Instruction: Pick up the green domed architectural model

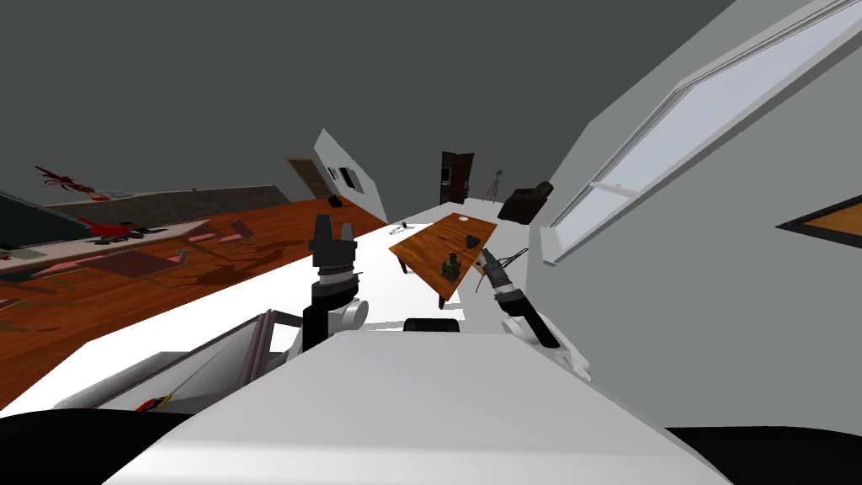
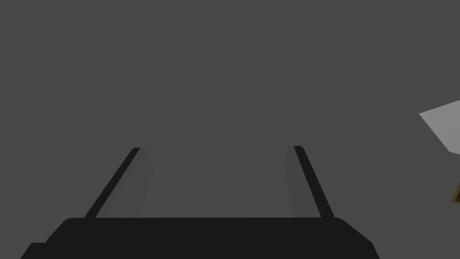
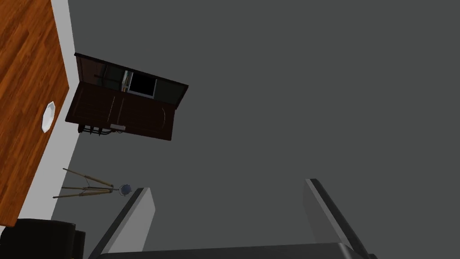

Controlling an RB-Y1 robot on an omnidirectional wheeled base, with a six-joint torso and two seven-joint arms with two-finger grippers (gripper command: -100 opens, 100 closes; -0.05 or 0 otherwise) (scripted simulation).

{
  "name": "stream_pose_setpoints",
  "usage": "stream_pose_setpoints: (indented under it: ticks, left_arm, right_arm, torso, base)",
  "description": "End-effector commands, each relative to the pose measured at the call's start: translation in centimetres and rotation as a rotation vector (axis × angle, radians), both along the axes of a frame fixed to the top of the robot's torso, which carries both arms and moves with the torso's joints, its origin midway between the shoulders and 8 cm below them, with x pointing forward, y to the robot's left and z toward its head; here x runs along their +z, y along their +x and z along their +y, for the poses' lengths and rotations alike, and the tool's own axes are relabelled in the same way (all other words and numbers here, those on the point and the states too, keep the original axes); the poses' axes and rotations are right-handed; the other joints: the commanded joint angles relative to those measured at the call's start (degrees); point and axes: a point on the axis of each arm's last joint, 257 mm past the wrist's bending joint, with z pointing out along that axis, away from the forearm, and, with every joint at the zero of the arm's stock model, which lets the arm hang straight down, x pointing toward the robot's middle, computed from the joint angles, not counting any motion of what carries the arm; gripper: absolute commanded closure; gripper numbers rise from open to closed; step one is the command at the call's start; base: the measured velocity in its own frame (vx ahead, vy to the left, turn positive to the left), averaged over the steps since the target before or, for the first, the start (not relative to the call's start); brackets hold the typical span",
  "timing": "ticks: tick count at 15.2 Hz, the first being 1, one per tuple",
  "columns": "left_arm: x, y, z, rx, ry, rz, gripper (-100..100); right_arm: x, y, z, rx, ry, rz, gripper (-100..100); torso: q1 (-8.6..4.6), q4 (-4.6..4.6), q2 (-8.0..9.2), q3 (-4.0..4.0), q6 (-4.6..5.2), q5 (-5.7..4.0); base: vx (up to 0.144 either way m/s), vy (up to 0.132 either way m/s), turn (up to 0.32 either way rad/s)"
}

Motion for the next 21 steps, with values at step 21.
stream_pose_setpoints:
  ticks: [21]
  left_arm:
    - [0.0,0.0,0.0,0.000,0.000,0.000,0]
  right_arm:
    - [-20.4,-3.0,-5.0,0.105,-0.336,0.624,-100]
  torso:
    - [-0.02,-0.03,-0.16,-0.09,0.00,0.00]
  base:
    - [0.014,0.061,0.153]
